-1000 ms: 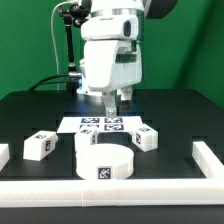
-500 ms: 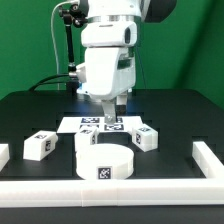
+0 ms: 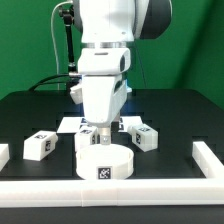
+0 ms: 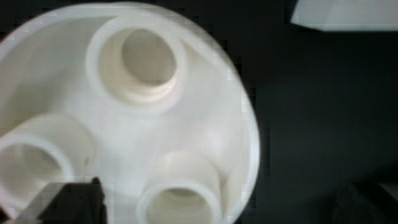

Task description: Assemble stool

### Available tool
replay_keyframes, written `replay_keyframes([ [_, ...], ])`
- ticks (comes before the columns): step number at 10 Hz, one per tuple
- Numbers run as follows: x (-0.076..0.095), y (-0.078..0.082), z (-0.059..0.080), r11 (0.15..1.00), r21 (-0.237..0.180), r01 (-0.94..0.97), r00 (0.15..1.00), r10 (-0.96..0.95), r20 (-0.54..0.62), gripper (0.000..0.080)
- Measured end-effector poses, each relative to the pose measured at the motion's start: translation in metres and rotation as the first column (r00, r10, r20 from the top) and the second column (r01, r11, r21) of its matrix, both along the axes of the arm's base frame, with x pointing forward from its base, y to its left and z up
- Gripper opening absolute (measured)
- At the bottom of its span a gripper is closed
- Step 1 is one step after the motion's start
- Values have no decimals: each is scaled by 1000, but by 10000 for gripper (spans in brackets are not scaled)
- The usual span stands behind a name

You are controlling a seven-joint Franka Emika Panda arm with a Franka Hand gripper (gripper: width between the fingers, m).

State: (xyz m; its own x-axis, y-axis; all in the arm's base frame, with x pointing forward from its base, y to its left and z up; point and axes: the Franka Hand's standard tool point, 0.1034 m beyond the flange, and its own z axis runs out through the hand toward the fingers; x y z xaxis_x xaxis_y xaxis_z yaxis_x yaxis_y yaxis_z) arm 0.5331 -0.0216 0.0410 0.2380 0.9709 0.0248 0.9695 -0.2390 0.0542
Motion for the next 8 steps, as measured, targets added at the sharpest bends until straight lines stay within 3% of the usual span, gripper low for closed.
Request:
replay_keyframes([
  [8, -5, -2, -25, 1000, 7, -10, 1000, 10, -28, 649],
])
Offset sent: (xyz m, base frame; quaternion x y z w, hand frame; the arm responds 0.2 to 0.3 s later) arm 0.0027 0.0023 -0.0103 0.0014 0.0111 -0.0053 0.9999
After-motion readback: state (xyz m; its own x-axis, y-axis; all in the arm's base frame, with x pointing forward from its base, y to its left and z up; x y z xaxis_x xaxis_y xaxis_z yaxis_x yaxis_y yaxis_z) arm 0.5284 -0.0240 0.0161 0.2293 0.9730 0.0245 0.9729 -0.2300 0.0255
